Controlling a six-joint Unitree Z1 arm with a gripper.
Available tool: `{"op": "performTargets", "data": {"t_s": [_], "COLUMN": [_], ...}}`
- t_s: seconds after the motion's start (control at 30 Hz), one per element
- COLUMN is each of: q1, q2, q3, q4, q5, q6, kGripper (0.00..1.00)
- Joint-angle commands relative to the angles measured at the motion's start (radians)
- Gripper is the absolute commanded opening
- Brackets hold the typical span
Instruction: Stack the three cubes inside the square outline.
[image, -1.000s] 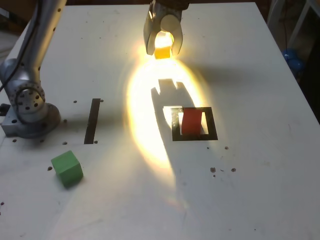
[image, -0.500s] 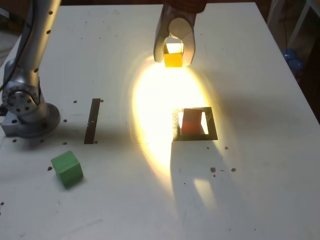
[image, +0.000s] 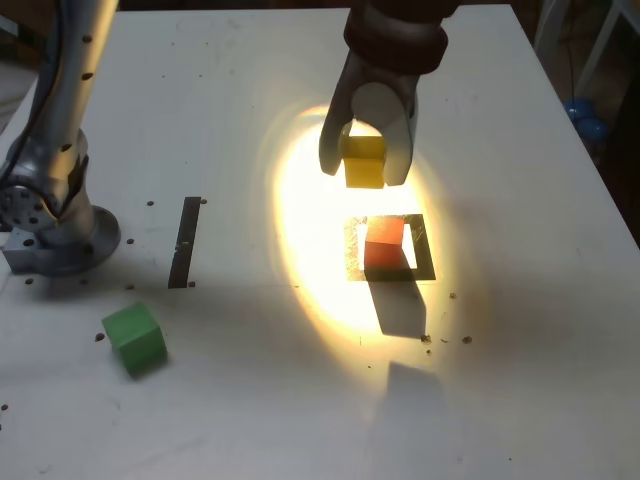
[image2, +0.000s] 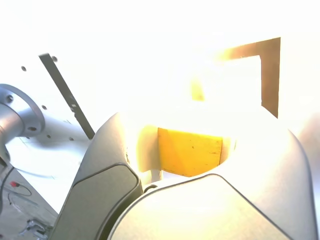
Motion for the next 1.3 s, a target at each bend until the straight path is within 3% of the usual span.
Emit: {"op": "performTargets", "data": {"t_s": [0.0, 0.5, 0.93, 1.0, 1.17, 1.27], "q1": [-0.014, -0.059, -0.063, -0.063, -0.063, -0.063], "q2": [0.011, 0.097, 0.129, 0.131, 0.131, 0.131], "q3": [-0.006, -0.061, -0.069, -0.068, -0.060, -0.057], "q4": [0.007, 0.004, -0.005, -0.007, -0.010, -0.010], "q5": [-0.005, -0.039, -0.046, -0.044, -0.044, -0.044], "q6": [-0.010, -0.023, -0.025, -0.022, -0.016, -0.016], "kGripper": [0.29, 0.29, 0.31, 0.43, 0.93, 1.00]}}
